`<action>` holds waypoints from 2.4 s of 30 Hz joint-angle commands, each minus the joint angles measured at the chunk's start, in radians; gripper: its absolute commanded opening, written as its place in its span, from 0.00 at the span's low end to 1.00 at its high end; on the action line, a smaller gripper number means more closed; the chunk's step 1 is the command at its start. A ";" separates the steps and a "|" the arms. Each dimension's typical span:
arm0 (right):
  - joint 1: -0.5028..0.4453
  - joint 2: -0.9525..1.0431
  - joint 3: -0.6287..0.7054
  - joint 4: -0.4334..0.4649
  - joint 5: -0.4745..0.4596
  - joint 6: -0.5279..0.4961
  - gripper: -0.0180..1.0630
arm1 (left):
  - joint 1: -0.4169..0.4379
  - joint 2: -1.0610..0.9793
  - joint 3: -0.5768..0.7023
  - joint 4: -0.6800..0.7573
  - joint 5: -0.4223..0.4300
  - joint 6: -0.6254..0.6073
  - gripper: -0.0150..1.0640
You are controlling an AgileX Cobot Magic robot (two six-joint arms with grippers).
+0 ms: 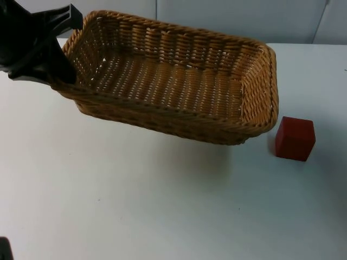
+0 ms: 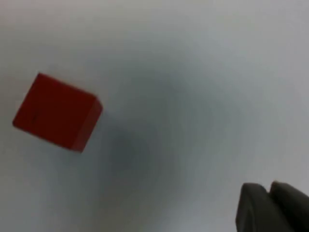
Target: Pick up the basket with the left hand and place the cube into the basket with the right hand.
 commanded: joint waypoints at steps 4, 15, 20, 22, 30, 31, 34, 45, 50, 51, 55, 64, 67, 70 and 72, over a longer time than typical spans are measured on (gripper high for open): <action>0.062 0.072 -0.009 0.006 0.085 -0.166 0.60 | 0.000 -0.015 0.001 -0.037 -0.011 -0.004 0.01; 0.248 0.074 -0.009 -0.002 0.025 -0.562 0.99 | 0.000 -0.015 0.001 -0.037 -0.011 -0.004 0.01; 0.264 0.076 -0.009 -0.006 -0.044 -0.647 0.99 | 0.000 -0.015 0.001 -0.037 -0.011 -0.004 0.01; 0.264 0.079 -0.009 -0.006 -0.074 -0.652 0.99 | 0.000 -0.015 0.001 -0.037 -0.011 -0.004 0.01; 0.264 0.217 -0.009 0.000 -0.161 -0.678 0.99 | 0.000 -0.015 0.001 -0.037 -0.011 -0.004 0.01; 0.264 0.217 -0.009 0.000 -0.161 -0.678 0.99 | 0.000 -0.015 0.001 -0.037 -0.011 -0.004 0.01; 0.264 0.291 -0.020 0.004 -0.212 -0.678 0.99 | 0.000 -0.015 0.001 -0.037 -0.011 -0.004 0.01; 0.331 0.439 -0.184 0.037 -0.210 -0.678 0.99 | 0.000 -0.015 0.001 -0.037 -0.011 -0.004 0.01; 0.345 0.484 -0.232 0.083 -0.198 -0.678 0.99 | 0.000 -0.015 0.001 -0.037 -0.011 -0.004 0.01; 0.345 0.493 -0.243 0.082 -0.182 -0.678 0.99 | 0.000 -0.015 0.001 -0.037 -0.011 -0.004 0.01; 0.345 0.503 -0.243 0.082 -0.168 -0.671 0.99 | 0.000 -0.015 0.001 -0.034 -0.010 -0.004 0.01; 0.345 0.511 -0.243 0.068 -0.121 -0.616 0.97 | 0.000 -0.015 0.001 -0.032 -0.010 -0.004 0.01; 0.345 0.511 -0.243 0.038 -0.106 -0.577 0.96 | 0.000 -0.015 0.001 -0.032 -0.010 -0.004 0.01; 0.344 0.511 -0.243 -0.002 -0.087 -0.528 0.96 | 0.000 -0.015 0.001 -0.032 -0.010 -0.004 0.01; 0.341 0.511 -0.243 -0.002 -0.082 -0.527 0.96 | 0.000 -0.015 0.001 -0.032 -0.010 -0.004 0.01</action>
